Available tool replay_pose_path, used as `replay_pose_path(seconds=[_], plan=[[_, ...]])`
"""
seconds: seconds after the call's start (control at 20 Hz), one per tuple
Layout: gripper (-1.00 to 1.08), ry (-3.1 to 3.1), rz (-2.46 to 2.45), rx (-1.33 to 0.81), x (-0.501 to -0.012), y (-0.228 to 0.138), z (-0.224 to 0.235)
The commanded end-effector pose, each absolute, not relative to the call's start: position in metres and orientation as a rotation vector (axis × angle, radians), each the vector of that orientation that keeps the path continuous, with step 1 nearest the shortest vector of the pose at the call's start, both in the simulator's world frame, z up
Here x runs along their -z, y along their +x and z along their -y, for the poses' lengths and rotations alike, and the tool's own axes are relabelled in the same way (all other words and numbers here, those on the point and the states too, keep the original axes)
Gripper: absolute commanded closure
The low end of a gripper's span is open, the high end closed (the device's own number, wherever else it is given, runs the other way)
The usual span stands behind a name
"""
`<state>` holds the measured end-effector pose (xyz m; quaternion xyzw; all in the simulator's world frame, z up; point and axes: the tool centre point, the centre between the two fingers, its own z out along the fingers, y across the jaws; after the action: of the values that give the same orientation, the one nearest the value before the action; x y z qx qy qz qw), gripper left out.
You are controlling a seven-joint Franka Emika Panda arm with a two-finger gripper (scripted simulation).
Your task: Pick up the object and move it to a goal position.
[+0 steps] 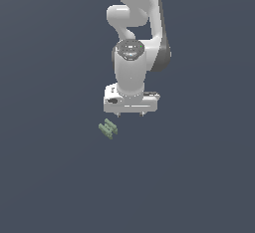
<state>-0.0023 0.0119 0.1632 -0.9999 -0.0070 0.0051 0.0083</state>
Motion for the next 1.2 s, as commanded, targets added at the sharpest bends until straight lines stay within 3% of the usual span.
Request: replay_pose_path(seconds=[0.0, 1.15], plan=[[-0.92, -3.125, 0.022, -0.016, -0.163, -0.002, -0.012], [-0.92, -3.132, 0.047, 0.027, -0.171, 0.003, 0.014]])
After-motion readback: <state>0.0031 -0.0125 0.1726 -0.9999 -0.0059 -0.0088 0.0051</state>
